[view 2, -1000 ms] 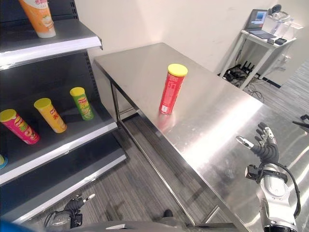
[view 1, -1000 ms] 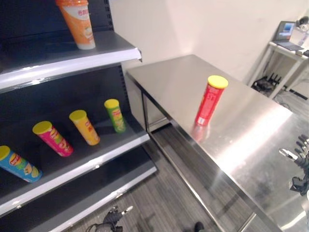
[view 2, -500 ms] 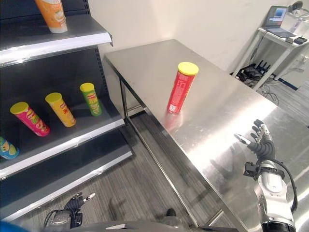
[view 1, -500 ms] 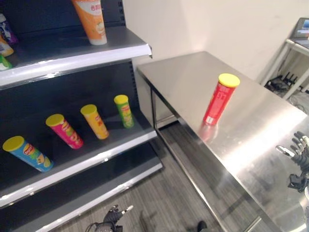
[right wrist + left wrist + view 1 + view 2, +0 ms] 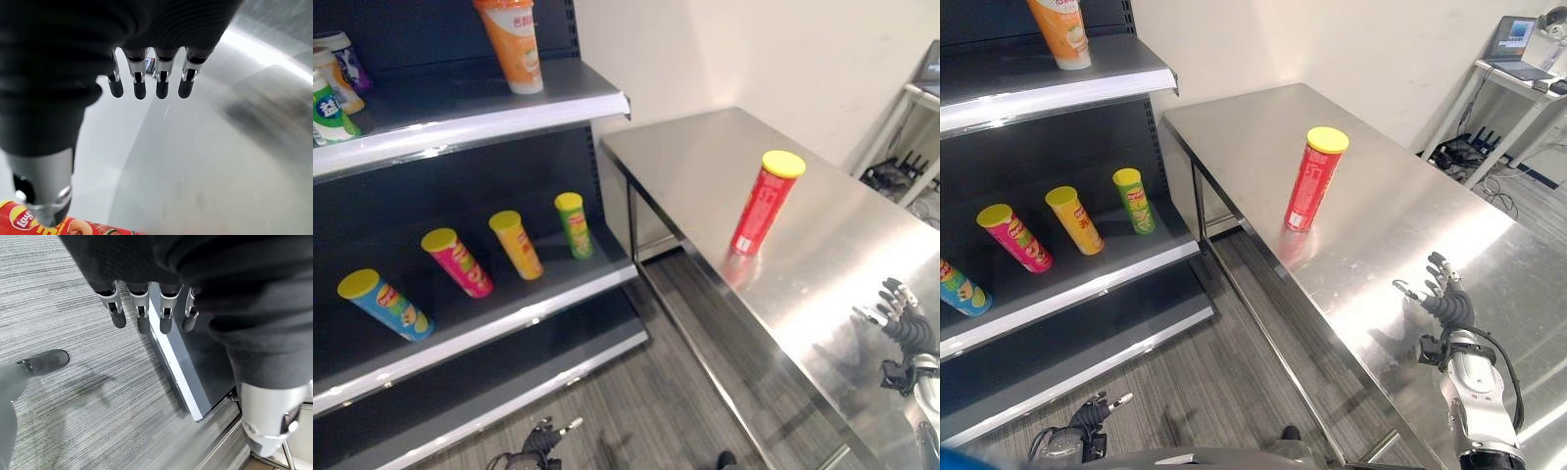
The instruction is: Put the goods on the table back onto the shelves and tidy them up.
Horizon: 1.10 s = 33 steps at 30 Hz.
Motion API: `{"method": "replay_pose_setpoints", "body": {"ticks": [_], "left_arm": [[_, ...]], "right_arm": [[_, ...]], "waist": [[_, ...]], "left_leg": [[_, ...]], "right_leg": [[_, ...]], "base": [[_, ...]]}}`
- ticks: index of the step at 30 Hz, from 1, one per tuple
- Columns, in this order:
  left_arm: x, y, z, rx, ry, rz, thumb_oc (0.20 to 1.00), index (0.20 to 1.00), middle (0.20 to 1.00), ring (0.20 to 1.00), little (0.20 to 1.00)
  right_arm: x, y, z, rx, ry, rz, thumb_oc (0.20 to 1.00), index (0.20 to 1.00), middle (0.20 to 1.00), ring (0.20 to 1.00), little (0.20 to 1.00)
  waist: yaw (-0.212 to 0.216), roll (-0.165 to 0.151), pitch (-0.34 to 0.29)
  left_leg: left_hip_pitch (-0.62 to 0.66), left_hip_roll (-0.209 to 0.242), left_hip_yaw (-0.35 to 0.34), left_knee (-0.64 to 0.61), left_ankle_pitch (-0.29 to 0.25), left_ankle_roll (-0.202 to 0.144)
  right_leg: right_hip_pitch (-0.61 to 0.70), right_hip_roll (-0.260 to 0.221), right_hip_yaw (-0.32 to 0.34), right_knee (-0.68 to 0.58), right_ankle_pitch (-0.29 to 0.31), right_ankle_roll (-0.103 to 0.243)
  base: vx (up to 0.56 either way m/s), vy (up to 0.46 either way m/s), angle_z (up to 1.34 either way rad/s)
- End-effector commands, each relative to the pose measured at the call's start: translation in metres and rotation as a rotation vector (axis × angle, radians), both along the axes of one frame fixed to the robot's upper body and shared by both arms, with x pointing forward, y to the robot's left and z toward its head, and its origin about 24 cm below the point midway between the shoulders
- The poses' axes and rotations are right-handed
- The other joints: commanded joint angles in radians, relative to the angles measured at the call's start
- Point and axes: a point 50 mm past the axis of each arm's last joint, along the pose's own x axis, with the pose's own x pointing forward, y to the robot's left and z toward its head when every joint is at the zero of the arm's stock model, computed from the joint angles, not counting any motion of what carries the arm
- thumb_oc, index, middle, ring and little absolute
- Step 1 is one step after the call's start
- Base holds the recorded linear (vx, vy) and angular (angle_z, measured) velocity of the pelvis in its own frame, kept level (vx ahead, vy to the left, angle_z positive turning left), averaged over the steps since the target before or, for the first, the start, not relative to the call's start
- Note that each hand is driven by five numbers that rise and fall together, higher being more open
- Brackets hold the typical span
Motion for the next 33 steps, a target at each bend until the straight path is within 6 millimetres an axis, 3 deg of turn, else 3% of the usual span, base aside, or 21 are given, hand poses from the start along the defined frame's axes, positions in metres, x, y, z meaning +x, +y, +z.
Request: {"method": "replay_pose_setpoints", "body": {"ticks": [1, 8, 14, 17, 21, 22, 27, 33], "left_arm": [[0.007, 0.018, 0.007, 0.049, -0.012, 0.015, 1.000, 1.000, 1.000, 1.000, 1.000], [0.015, 0.015, 0.009, 0.044, -0.043, 0.001, 1.000, 1.000, 1.000, 1.000, 1.000], [0.010, 0.015, 0.008, 0.044, -0.027, 0.008, 1.000, 1.000, 1.000, 1.000, 1.000], [0.007, 0.016, 0.007, 0.045, -0.019, 0.016, 1.000, 1.000, 1.000, 1.000, 1.000], [0.005, 0.017, 0.007, 0.049, -0.020, 0.025, 1.000, 1.000, 1.000, 1.000, 1.000], [0.003, 0.017, 0.007, 0.050, -0.018, 0.029, 1.000, 1.000, 1.000, 1.000, 1.000], [0.000, 0.015, 0.005, 0.043, -0.015, 0.032, 1.000, 1.000, 1.000, 1.000, 1.000], [-0.002, 0.014, 0.004, 0.043, -0.004, 0.032, 1.000, 1.000, 1.000, 1.000, 1.000]], "right_arm": [[-0.036, 0.025, -0.085, 0.127, 0.439, -0.007, 1.000, 1.000, 1.000, 1.000, 1.000], [-0.035, 0.028, -0.086, 0.123, 0.441, 0.007, 1.000, 1.000, 1.000, 1.000, 1.000], [-0.031, 0.026, -0.081, 0.118, 0.416, 0.009, 1.000, 1.000, 1.000, 1.000, 1.000], [-0.022, 0.023, -0.069, 0.084, 0.358, 0.018, 1.000, 1.000, 1.000, 1.000, 1.000], [-0.008, 0.018, -0.047, 0.027, 0.262, 0.027, 1.000, 1.000, 1.000, 1.000, 1.000], [0.003, 0.011, -0.028, -0.019, 0.183, 0.021, 1.000, 1.000, 1.000, 1.000, 1.000], [0.025, -0.002, 0.024, -0.141, -0.013, 0.015, 1.000, 1.000, 1.000, 1.000, 1.000], [0.037, -0.002, 0.051, -0.223, -0.102, 0.044, 1.000, 1.000, 1.000, 1.000, 1.000]], "waist": [[0.007, 0.041, 0.092], [0.007, 0.040, 0.093], [0.010, 0.038, 0.095], [0.010, 0.038, 0.097], [0.011, 0.037, 0.099], [0.012, 0.037, 0.099], [0.016, 0.037, 0.102], [0.023, 0.035, 0.105]], "left_leg": [[0.048, -0.056, -0.127, 0.017, -0.124, 0.015], [0.051, -0.056, -0.128, 0.016, -0.127, 0.017], [0.051, -0.055, -0.125, 0.016, -0.127, 0.016], [0.053, -0.054, -0.126, 0.015, -0.128, 0.017], [0.052, -0.054, -0.126, 0.015, -0.129, 0.017], [0.052, -0.054, -0.125, 0.015, -0.130, 0.017], [0.050, -0.054, -0.124, 0.012, -0.129, 0.018], [0.046, -0.053, -0.125, 0.012, -0.129, 0.018]], "right_leg": [[-0.005, 0.087, 0.078, 0.030, -0.141, -0.058], [-0.003, 0.086, 0.077, 0.031, -0.141, -0.057], [-0.002, 0.087, 0.077, 0.031, -0.143, -0.056], [-0.001, 0.087, 0.077, 0.032, -0.144, -0.056], [-0.001, 0.087, 0.078, 0.032, -0.144, -0.056], [-0.003, 0.086, 0.081, 0.031, -0.144, -0.055], [-0.004, 0.087, 0.080, 0.031, -0.146, -0.055], [-0.004, 0.087, 0.078, 0.030, -0.147, -0.054]], "base": [[0.01, 0.006, -0.12], [0.00, 0.003, 0.06], [0.00, 0.001, 0.00], [0.00, 0.000, 0.00], [0.00, 0.000, 0.00], [0.00, 0.000, 0.00], [0.00, 0.000, 0.00], [0.00, 0.000, 0.00]]}}
